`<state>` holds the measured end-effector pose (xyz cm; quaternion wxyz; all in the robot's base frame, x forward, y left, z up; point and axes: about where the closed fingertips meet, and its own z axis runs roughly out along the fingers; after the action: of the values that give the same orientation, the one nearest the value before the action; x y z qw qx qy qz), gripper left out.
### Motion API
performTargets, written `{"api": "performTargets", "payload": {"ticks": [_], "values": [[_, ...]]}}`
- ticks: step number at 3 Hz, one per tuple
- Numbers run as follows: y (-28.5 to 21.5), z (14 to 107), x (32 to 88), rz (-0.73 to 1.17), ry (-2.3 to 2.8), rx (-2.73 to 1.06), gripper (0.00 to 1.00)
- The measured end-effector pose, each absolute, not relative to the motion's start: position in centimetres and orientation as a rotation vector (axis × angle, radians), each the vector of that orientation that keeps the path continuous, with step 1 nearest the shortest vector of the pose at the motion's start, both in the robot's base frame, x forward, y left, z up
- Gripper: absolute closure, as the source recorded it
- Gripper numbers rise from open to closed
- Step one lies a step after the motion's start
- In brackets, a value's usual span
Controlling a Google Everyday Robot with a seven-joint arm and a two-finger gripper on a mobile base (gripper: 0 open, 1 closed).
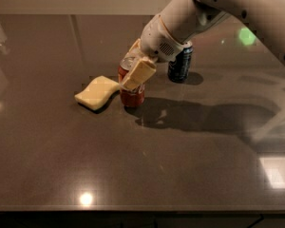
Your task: Move coke can near sponge
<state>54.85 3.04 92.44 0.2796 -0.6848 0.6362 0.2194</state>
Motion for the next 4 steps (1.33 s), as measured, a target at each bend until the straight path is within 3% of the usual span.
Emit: {"api": "performTargets", "payload": {"ticks": [1,2,4], "values": [[4.1,91.8,55.1,0.594,1.704,-1.849,1.00],[4.9,91.1,55.3,0.591,1.713,-1.859,0.82],[5.8,90.5,55.0,0.582,1.718,-1.869,0.36]]}}
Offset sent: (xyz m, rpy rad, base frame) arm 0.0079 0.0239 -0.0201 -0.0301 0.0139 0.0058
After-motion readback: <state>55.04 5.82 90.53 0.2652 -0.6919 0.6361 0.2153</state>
